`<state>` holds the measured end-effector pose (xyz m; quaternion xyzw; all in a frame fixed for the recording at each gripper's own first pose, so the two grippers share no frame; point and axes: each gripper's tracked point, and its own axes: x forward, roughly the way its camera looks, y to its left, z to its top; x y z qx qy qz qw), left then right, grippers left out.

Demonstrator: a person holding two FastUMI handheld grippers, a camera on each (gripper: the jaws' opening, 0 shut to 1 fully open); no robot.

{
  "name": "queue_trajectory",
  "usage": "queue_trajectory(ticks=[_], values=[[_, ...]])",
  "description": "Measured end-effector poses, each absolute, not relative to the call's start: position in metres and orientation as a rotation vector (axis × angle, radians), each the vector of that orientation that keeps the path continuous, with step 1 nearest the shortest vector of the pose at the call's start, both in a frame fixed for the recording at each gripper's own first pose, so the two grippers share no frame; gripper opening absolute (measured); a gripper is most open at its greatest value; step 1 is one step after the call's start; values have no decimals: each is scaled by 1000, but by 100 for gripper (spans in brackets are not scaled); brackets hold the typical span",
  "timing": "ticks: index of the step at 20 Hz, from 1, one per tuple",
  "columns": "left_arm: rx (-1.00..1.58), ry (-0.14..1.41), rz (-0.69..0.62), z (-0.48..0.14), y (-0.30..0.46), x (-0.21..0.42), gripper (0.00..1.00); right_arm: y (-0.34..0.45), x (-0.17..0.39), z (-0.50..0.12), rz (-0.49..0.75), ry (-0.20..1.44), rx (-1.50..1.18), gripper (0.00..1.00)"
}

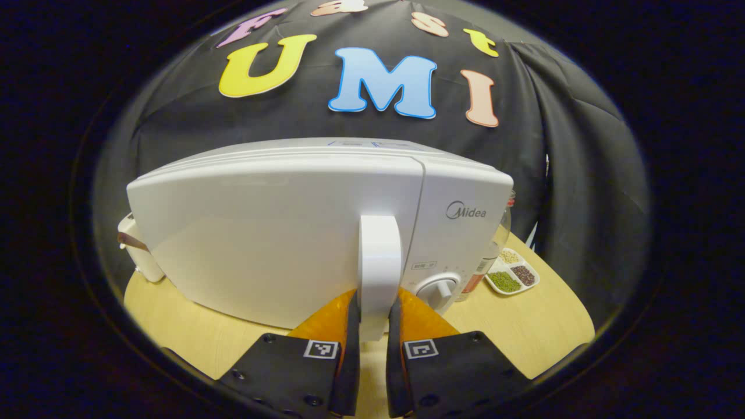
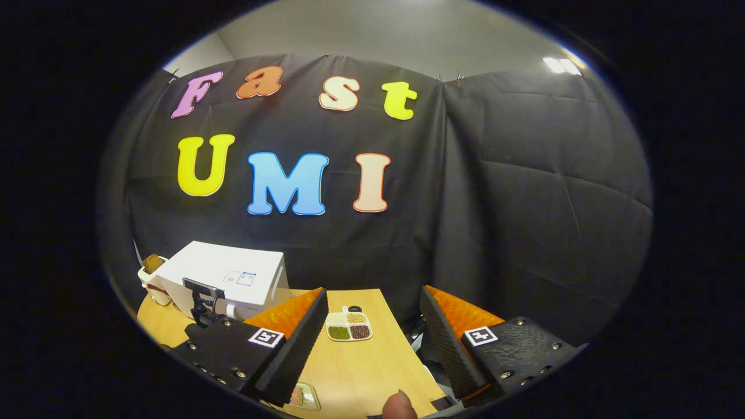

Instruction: Open the microwave oven with the left hand, put the food in, and close the microwave oven.

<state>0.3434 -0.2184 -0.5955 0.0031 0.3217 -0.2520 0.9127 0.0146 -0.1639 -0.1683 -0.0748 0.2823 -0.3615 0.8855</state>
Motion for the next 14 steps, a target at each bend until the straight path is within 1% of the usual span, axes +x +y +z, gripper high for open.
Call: queue_trajectory(ticks=[1, 2, 3, 4, 5, 6, 7, 8, 10, 12, 14], values=[[32, 654, -537, -595, -217, 342, 23, -164, 14, -170, -751, 587, -168, 96], [50, 642, -548, -596, -219, 343, 23, -158, 13, -178, -734, 606, -152, 97], [59, 646, -556, -596, -219, 343, 20, -148, 15, -182, -704, 612, -121, 93], [58, 643, -558, -596, -217, 340, 20, -142, 17, -181, -684, 600, -94, 91], [66, 646, -554, -594, -217, 340, 17, -138, 17, -177, -680, 584, -77, 88], [72, 646, -549, -597, -218, 342, 17, -133, 16, -176, -668, 579, -64, 87], [70, 647, -545, -596, -218, 342, 18, -127, 16, -174, -650, 574, -60, 87], [70, 647, -542, -597, -218, 341, 17, -124, 13, -170, -642, 566, -69, 87], [83, 649, -551, -596, -218, 341, 18, -126, 2, -161, -653, 554, -84, 87], [104, 654, -554, -596, -217, 341, 14, -126, -8, -154, -662, 535, -64, 87], [120, 661, -543, -596, -217, 340, 16, -130, -21, -150, -678, 533, -43, 87]])
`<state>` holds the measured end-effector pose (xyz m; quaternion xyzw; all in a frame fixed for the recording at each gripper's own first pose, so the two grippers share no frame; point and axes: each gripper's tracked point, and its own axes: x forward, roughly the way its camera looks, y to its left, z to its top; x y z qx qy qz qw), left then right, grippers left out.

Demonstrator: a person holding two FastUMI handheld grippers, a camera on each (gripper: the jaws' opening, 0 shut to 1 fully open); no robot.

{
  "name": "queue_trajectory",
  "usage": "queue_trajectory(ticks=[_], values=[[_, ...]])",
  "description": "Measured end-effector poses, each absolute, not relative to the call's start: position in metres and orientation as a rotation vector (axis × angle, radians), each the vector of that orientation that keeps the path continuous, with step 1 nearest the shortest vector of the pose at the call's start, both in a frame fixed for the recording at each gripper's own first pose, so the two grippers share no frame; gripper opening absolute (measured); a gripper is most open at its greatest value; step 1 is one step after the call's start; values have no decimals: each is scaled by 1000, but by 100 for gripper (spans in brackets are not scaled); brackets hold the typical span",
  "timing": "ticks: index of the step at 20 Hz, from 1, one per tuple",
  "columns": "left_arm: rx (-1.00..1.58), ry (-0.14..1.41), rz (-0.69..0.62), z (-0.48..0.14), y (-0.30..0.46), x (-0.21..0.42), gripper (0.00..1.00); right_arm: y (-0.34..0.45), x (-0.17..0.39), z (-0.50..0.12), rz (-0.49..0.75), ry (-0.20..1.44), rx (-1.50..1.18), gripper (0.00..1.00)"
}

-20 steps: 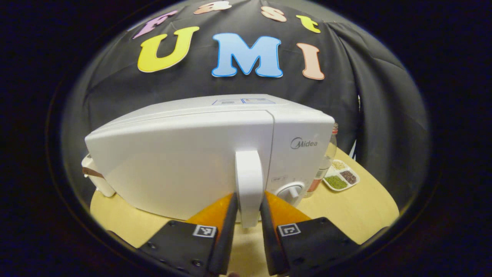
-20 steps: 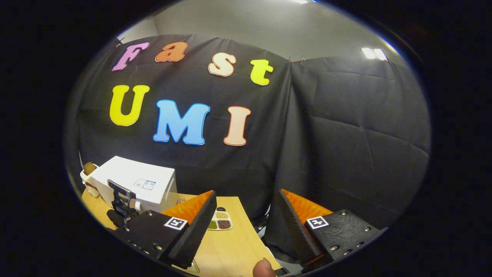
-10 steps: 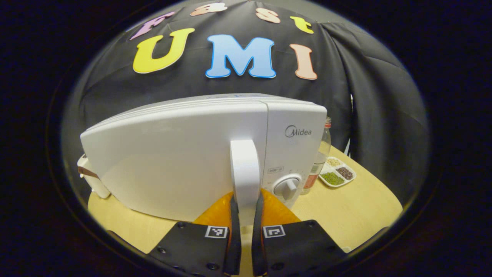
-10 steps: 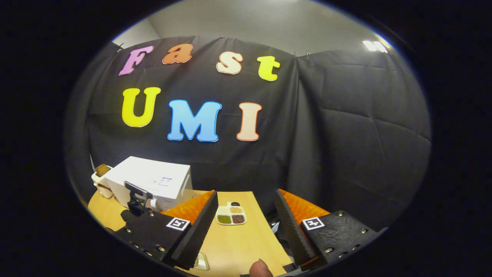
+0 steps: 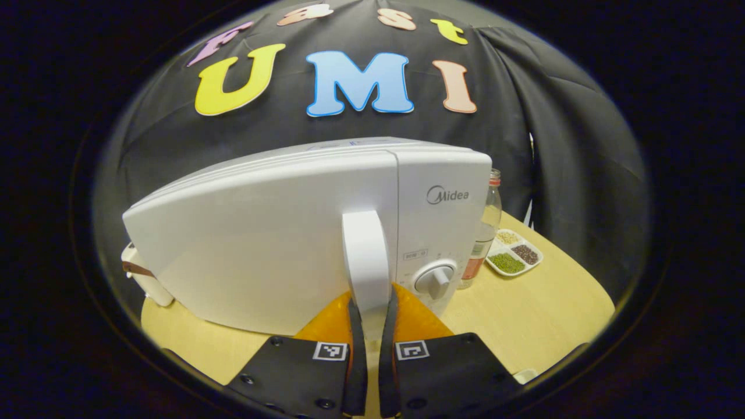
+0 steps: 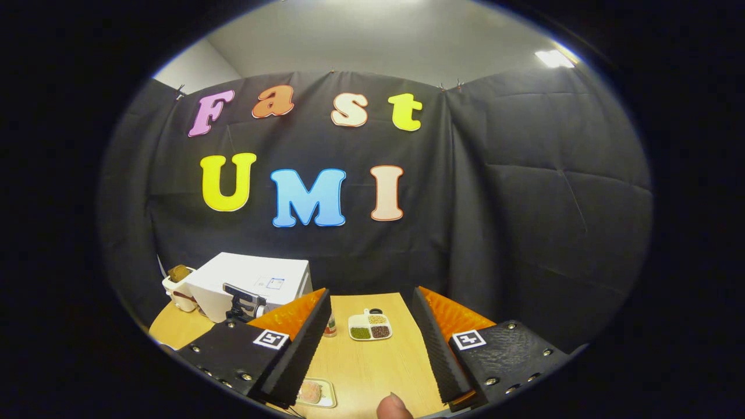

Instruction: Open the microwave oven with the left hand, put the food in, and close the microwave oven.

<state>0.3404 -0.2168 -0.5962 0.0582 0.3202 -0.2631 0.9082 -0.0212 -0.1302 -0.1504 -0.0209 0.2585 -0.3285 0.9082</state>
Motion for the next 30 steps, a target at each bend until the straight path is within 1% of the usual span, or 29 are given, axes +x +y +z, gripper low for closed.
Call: queue_trajectory(ticks=[5, 7, 11, 12, 14, 15, 16, 18, 21, 22, 26, 29, 30], values=[[131, 681, -530, -596, -216, 340, 16, -133, -40, -139, -704, 515, -43, 87], [139, 683, -533, -597, -216, 339, 15, -129, -44, -140, -695, 525, -48, 87], [130, 695, -530, -596, -215, 336, 16, -120, -45, -139, -688, 526, -64, 87], [108, 705, -524, -595, -209, 325, 17, -119, -46, -139, -689, 526, -71, 87], [105, 661, -526, -587, -189, 297, 14, -115, -46, -139, -688, 522, -67, 87], [114, 640, -527, -582, -175, 282, 17, -112, -44, -140, -685, 522, -60, 87], [112, 630, -530, -579, -162, 269, 16, -108, -42, -143, -678, 523, -54, 87], [89, 640, -544, -574, -137, 246, 14, -100, -37, -149, -653, 527, -50, 87], [72, 642, -545, -568, -100, 217, 14, -86, -27, -160, -606, 538, -60, 87], [76, 651, -533, -567, -87, 210, 16, -79, -24, -163, -583, 543, -61, 87], [82, 677, -433, -562, -32, 187, 16, -54, -19, -158, -496, 519, -49, 86], [116, 719, -322, -561, 19, 171, 16, -40, -25, -157, -429, 519, -65, 86], [112, 740, -287, -561, 38, 167, 14, -34, -30, -158, -403, 520, -62, 86]])
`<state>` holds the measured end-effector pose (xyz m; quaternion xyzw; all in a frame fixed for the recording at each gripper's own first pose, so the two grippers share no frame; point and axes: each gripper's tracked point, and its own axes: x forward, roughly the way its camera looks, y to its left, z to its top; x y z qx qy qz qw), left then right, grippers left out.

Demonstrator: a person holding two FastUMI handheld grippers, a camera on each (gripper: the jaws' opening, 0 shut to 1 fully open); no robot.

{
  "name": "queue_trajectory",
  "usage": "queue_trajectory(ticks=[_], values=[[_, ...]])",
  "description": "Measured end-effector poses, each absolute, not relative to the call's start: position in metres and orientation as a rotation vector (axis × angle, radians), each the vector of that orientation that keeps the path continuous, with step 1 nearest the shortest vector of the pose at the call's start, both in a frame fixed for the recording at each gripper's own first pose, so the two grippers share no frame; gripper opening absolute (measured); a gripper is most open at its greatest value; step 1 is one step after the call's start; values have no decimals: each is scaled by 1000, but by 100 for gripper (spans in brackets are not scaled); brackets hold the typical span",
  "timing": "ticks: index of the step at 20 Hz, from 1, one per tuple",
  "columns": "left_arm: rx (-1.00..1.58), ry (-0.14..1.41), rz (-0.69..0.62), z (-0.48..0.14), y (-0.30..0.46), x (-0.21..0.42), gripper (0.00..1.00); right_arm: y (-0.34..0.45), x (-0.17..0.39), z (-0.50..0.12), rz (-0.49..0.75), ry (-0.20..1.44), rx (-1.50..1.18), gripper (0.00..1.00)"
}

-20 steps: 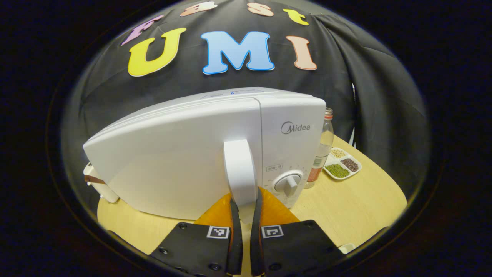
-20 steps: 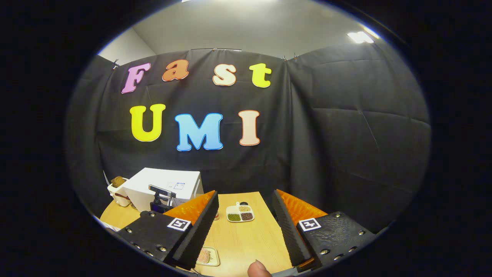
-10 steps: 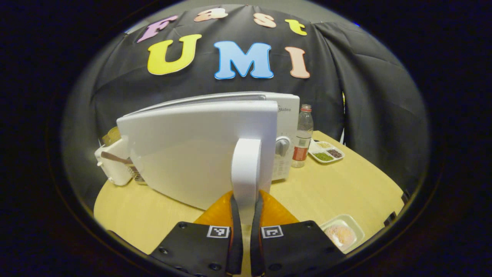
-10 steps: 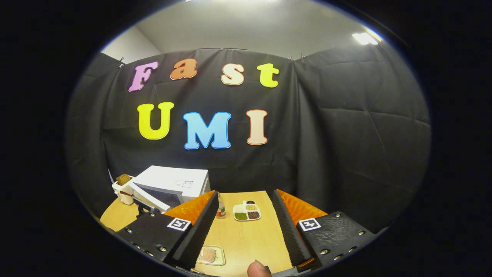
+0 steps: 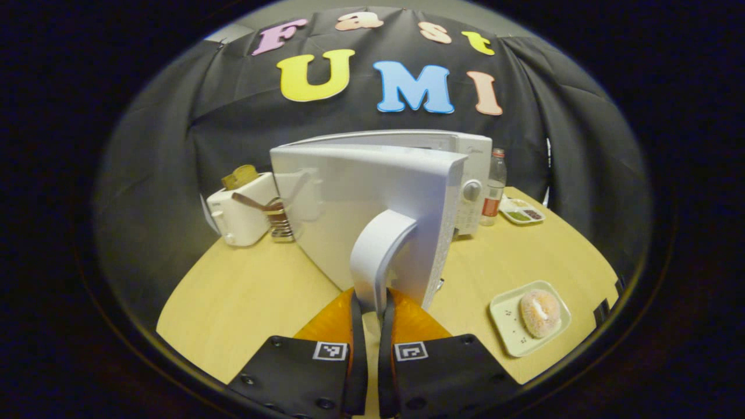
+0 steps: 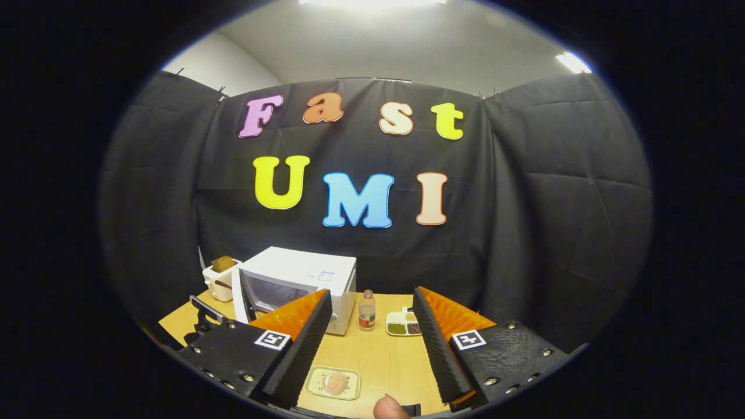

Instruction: Open the microwave oven with the left hand, put the food in, and close the microwave oven.

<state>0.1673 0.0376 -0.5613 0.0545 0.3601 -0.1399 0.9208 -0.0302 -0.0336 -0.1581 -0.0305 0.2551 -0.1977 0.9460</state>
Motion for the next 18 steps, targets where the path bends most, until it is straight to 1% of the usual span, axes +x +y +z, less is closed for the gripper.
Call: queue_trajectory(ticks=[1, 4, 6, 9, 11, 13, 17, 18], values=[[108, 749, -267, -560, 50, 165, 16, -28, -34, -160, -382, 520, -64, 86], [146, 778, -242, -560, 82, 161, 15, -15, -52, -170, -358, 526, -32, 86], [132, 798, -225, -561, 99, 161, 16, -9, -65, -178, -372, 561, 24, 86], [112, 788, -245, -560, 107, 160, 14, 0, -71, -183, -407, 577, 75, 86], [127, 762, -285, -558, 110, 158, 16, 6, -68, -204, -435, 617, 74, 86], [120, 752, -307, -560, 123, 160, 15, 13, -59, -228, -469, 663, 61, 90], [80, 721, -360, -561, 157, 165, 15, 24, -43, -286, -527, 788, 52, 90], [82, 717, -369, -561, 169, 169, 15, 24, -45, -303, -546, 824, 51, 88]])
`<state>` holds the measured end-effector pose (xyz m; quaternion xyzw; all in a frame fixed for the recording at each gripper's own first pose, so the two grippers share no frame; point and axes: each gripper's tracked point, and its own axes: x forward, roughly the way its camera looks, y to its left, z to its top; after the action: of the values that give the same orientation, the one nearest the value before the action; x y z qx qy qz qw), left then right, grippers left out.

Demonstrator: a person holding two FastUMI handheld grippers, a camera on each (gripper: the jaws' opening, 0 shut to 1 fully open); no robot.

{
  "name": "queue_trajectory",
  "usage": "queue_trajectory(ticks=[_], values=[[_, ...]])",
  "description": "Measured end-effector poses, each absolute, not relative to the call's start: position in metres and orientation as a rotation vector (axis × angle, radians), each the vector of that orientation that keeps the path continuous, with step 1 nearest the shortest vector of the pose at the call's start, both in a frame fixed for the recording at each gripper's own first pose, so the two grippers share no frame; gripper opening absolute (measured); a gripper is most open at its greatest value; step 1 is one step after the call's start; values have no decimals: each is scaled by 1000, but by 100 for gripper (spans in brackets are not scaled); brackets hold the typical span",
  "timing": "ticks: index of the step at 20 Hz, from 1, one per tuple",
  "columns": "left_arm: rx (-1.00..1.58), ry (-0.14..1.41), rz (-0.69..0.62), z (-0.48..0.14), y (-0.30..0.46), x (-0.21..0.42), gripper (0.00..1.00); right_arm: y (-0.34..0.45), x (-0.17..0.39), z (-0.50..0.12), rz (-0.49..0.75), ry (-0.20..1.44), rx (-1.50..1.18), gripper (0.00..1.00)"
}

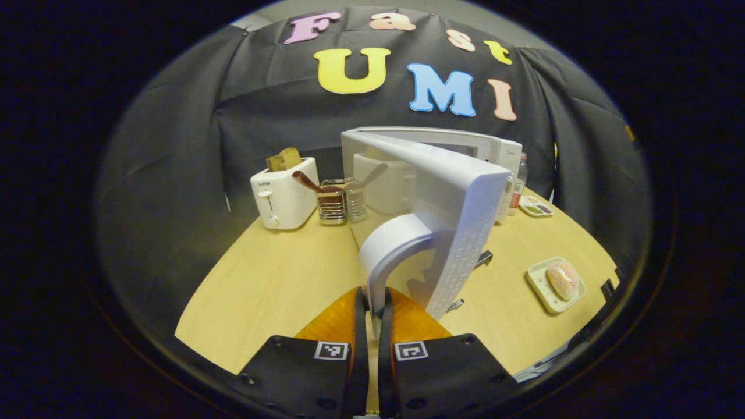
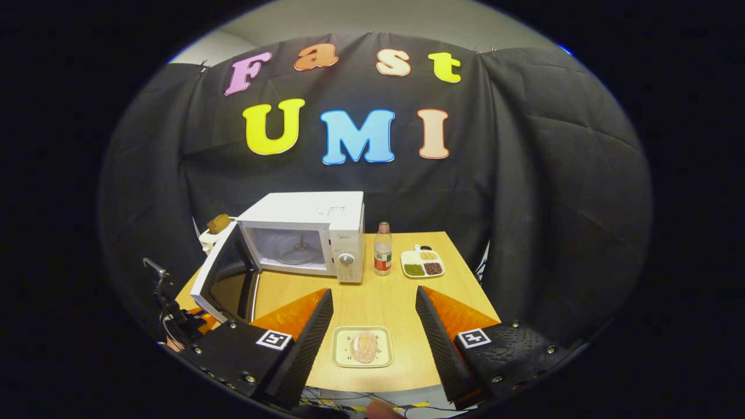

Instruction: Open the microwave oven with the left hand, put the food in, and close the microwave oven.

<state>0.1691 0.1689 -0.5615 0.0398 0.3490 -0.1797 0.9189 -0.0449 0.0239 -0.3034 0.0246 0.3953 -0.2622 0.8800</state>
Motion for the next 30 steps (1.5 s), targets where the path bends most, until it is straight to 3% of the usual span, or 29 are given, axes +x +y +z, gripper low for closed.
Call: queue_trajectory(ticks=[4, 6, 10, 12, 13, 18, 19, 22, 29, 30], values=[[25, 733, -430, -566, 200, 177, 15, 41, -60, -384, -580, 999, 101, 86], [-22, 770, -456, -574, 208, 173, 21, 49, -69, -421, -569, 1095, 97, 87], [-48, 896, -389, -609, 241, 151, 34, 54, -76, -469, -526, 1209, 102, 86], [-32, 889, -337, -605, 255, 147, 33, 50, -75, -490, -496, 1253, 88, 86], [-26, 895, -306, -600, 264, 142, 24, 50, -77, -503, -476, 1280, 84, 86], [20, 908, -80, -566, 288, 102, 54, 28, -94, -564, -438, 1433, 68, 85], [36, 924, -34, -562, 287, 88, 55, 34, -95, -573, -402, 1453, 117, 79], [58, 994, 54, -548, 263, 40, 70, 40, -100, -595, -349, 1487, 224, 79], [-7, 972, 143, -473, 196, -20, 66, 21, -93, -625, -280, 1472, 168, 80], [-3, 966, 140, -470, 188, -23, 67, 22, -92, -625, -273, 1457, 164, 76]])
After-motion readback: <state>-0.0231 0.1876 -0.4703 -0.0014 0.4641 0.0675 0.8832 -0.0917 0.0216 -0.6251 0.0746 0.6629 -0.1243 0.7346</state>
